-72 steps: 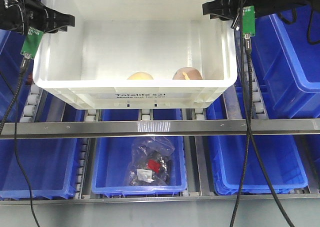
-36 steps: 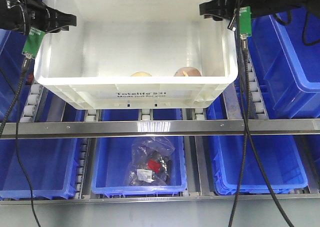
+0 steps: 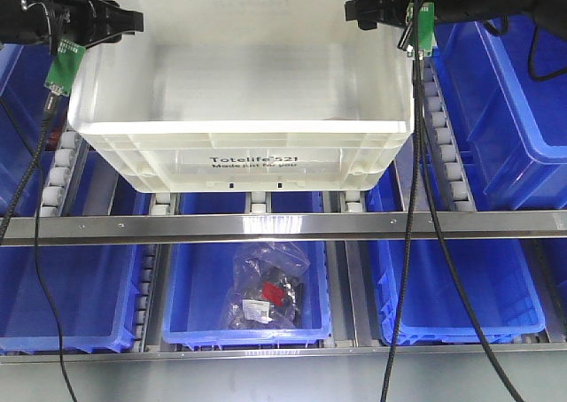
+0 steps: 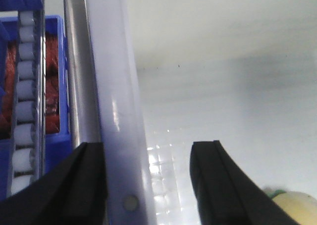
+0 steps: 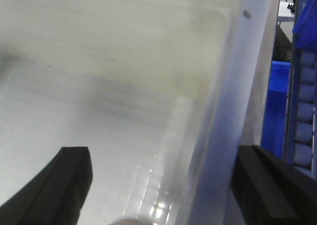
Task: Place moving items into box and shelve
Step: 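Push the crate with both grippers onto the shelf rollers, away from robot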
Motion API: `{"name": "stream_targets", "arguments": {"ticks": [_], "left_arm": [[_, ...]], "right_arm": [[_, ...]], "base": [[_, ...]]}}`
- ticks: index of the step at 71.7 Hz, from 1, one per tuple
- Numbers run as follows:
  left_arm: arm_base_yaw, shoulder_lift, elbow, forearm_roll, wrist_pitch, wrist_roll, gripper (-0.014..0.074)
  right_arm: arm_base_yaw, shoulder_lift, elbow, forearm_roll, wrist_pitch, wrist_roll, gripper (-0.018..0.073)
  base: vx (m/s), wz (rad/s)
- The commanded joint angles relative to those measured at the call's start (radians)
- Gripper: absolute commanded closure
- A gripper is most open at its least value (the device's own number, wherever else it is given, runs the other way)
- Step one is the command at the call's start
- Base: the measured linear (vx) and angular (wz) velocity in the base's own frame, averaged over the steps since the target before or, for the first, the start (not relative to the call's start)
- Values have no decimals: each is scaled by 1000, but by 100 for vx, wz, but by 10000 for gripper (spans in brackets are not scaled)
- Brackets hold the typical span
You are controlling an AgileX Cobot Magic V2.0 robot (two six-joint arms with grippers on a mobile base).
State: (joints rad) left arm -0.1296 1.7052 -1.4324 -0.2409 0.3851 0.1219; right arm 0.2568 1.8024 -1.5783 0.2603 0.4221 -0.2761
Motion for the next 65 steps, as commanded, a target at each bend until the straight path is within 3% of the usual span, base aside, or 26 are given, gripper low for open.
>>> {"name": "stream_targets", "arguments": {"ticks": [1,18,53,65], "left_arm": [[-14,-62,-41,-14,-125,3,130],[-14,-62,-41,72,-166,3,130],[-14,-71,-41,67,-128,-6,130],[-14,-72,-41,-10,-41,-6,130]], "right_arm": [[6,-62,-41,7,-137,-12,-44],[6,-62,-41,-92,-195,-16,-34],[6,-62,-41,-102,-205,-11,-34],[6,-90,-41,-78,-105,-1,-34]], "base": [[0,0],[0,0],[0,0],[0,0]]}}
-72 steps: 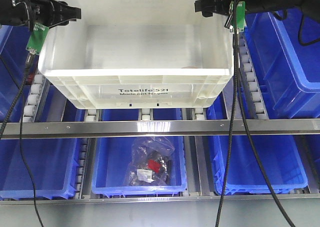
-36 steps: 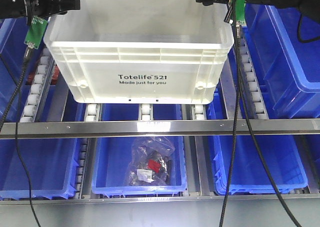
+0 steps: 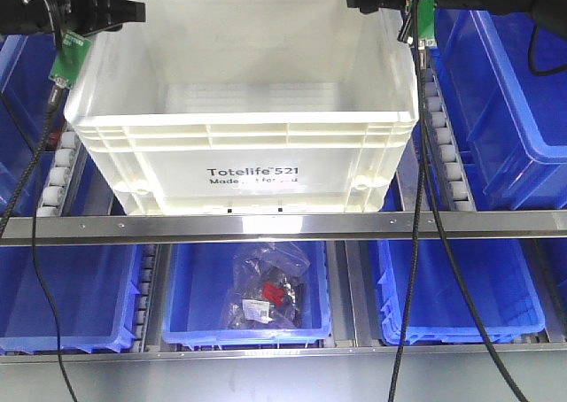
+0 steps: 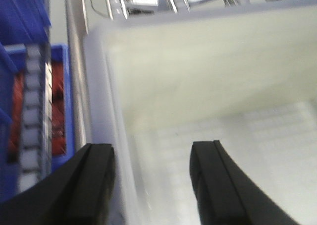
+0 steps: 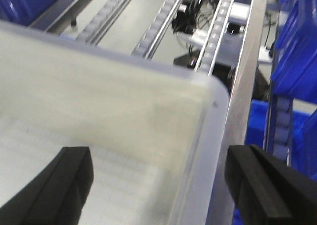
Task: Place moving items into box and shelve
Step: 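Push the crate with both grippers onto the shelf rollers, away from robot, then open both grippers and withdraw them from the crate walls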
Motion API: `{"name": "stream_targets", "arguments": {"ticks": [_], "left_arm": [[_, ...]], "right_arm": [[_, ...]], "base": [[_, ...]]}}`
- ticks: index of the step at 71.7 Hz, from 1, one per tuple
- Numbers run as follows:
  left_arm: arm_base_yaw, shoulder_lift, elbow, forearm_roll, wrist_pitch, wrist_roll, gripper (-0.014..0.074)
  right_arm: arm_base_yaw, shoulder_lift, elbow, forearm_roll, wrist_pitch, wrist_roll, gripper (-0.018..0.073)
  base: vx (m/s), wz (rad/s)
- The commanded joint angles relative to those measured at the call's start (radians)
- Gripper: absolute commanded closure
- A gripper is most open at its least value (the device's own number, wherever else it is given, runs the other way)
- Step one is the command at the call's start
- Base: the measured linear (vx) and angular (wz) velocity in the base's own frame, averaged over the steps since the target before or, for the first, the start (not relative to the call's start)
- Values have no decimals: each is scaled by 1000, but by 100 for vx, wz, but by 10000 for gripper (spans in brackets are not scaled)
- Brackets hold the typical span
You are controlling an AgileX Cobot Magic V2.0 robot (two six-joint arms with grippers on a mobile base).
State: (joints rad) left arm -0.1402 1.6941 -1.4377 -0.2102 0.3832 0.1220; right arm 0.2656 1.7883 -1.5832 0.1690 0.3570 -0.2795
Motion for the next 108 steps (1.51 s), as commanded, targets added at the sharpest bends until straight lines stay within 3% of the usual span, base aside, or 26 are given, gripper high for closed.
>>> {"name": "stream_targets", "arguments": {"ticks": [1,20,40,52,66,74,83,93,98,108], "left_arm": [[-4,-61,-36,-41,-33,-6,130],[-4,-142,41,-17,3,6,130],[-4,-418,491,-13,-273,-20,131],[-4,-642,699,-11,-356,-15,131],[-4,-918,927,-11,-333,51,131],[-4,-1089,1030,-12,-258,51,131],[-4,-1265,1081,-12,-128,50,131],[-4,-1396,1086,-12,-114,51,131],[-4,-1407,1123,-10,-165,51,131],[-4,-1381,1233,-13,-399,50,131]], "right_arm": [[-3,-79,-36,13,-35,3,-34],[-3,-175,63,30,-44,12,-34],[-3,-426,544,77,-388,18,-34],[-3,-632,786,76,-485,18,-34],[-3,-935,1031,72,-492,8,-34],[-3,-1095,1145,72,-491,-9,-34],[-3,-1278,1236,72,-448,-23,-34],[-3,-1414,1299,72,-357,-97,-34],[-3,-1420,1326,72,-419,-106,-34],[-3,-1363,1343,72,-547,-113,-34]], "base": [[0,0],[0,0],[0,0],[0,0],[0,0],[0,0],[0,0],[0,0],[0,0],[0,0]]}}
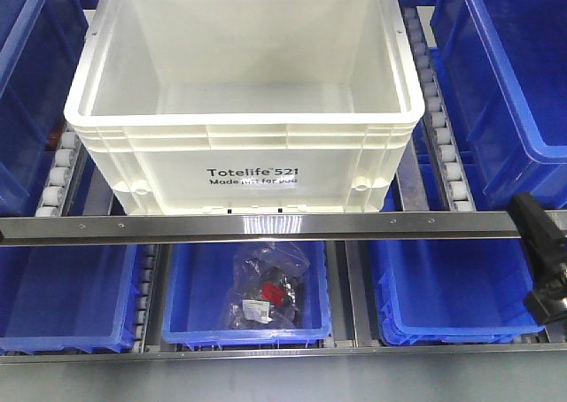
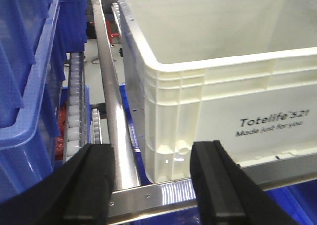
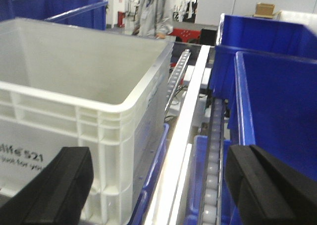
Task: Place moving items into box and shelve
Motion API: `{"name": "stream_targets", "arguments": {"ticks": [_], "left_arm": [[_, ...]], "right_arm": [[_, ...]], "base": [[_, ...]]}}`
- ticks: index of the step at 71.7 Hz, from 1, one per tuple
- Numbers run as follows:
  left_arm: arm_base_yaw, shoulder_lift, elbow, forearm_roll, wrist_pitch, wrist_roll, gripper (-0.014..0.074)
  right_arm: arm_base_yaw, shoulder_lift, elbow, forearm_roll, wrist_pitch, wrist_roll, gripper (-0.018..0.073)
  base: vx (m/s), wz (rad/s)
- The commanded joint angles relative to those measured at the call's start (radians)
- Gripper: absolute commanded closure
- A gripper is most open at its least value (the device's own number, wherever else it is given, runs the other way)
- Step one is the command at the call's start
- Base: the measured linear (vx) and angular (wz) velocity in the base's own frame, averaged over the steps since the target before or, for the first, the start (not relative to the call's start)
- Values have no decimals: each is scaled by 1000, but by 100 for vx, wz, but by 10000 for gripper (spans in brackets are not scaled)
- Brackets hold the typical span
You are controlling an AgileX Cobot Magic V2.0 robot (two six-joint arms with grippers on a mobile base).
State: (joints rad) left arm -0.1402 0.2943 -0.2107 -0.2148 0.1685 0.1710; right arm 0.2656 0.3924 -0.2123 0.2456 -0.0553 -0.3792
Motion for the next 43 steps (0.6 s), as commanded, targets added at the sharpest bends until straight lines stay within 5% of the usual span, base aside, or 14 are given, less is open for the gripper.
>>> {"name": "stream_targets", "arguments": {"ticks": [1,20,27,31,38,43], "left_arm": [[-4,21,11,-9,-198,1,131],[-4,25,34,-9,-229,1,131],[-4,25,34,-9,-228,1,192],[-4,25,34,-9,-225,1,308],[-4,25,34,-9,-220,1,582],[-4,25,34,-8,-215,2,625]], "right_arm": [[-3,42,-28,-4,-139,-13,-34],[-3,80,-28,-3,-162,-13,-34],[-3,80,-28,-2,-162,-13,11],[-3,80,-28,-2,-162,-13,113],[-3,80,-28,-1,-162,-13,419],[-3,80,-28,1,-162,-11,582]], "base": [[0,0],[0,0],[0,0],[0,0],[0,0],[0,0]]}}
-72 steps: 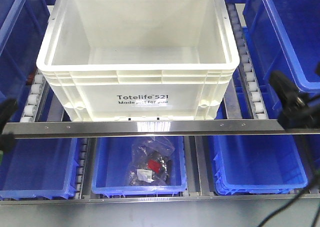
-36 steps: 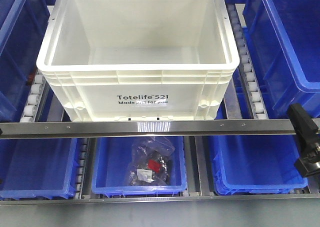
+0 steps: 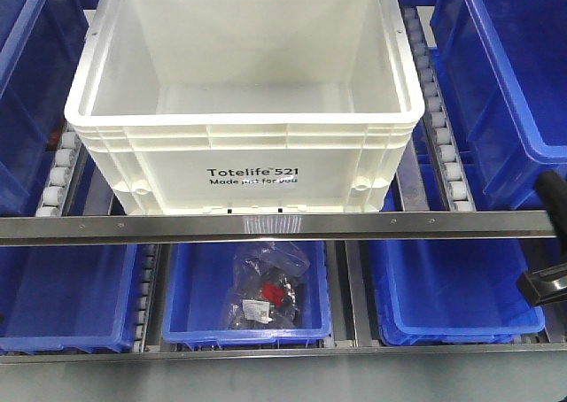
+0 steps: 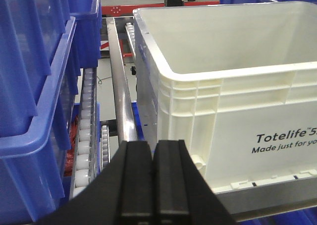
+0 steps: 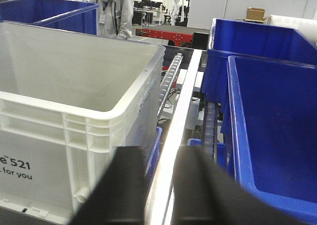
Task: Place moving items into box and shelve
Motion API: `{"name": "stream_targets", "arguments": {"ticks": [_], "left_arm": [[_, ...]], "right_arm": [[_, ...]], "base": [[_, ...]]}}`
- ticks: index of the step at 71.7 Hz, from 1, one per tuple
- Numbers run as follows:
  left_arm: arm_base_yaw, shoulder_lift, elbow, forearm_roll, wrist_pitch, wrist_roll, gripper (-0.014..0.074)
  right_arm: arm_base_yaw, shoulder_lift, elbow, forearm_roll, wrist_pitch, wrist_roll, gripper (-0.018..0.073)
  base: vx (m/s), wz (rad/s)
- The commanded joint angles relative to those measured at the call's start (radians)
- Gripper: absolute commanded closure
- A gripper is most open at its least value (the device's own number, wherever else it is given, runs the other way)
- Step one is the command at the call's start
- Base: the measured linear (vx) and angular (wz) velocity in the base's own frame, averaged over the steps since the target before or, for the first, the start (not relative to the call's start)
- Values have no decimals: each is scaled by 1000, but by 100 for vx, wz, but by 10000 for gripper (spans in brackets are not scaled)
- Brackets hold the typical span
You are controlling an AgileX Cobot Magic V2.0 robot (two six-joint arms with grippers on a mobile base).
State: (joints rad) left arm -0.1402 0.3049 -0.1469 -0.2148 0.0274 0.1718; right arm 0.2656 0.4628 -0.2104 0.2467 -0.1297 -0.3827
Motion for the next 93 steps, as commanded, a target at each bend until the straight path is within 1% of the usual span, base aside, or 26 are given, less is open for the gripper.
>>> {"name": "stream_targets", "arguments": {"ticks": [1,16,58,62,67,77,78,81,84,93], "left_arm": [[-4,14,-30,-8,-73,1,625],[-5,14,-30,-8,-8,0,624],[-5,13,-30,-3,-12,1,624],[-3,-23,-26,2,-6,7,624],[-3,-90,18,1,-19,7,624],[-4,-263,187,-1,-43,-1,624],[-4,-288,205,-3,-40,-3,624],[-4,-346,195,7,63,7,624],[-5,-336,189,21,79,19,624],[-5,-334,191,20,98,27,624]], "right_arm": [[-3,10,-30,1,-88,-8,580],[-3,10,-30,1,-87,-7,575],[-3,10,-30,1,-87,-6,575],[-3,10,-30,1,-87,-6,575],[-3,10,-30,1,-87,-6,575],[-3,10,-30,1,-87,-6,575],[-3,10,-30,1,-87,-6,575],[-3,10,-30,1,-87,-6,575],[-3,12,-30,1,-87,-6,575],[-3,10,-30,1,-86,-6,575]], "base": [[0,0],[0,0],[0,0],[0,0],[0,0],[0,0],[0,0],[0,0],[0,0],[0,0]]}}
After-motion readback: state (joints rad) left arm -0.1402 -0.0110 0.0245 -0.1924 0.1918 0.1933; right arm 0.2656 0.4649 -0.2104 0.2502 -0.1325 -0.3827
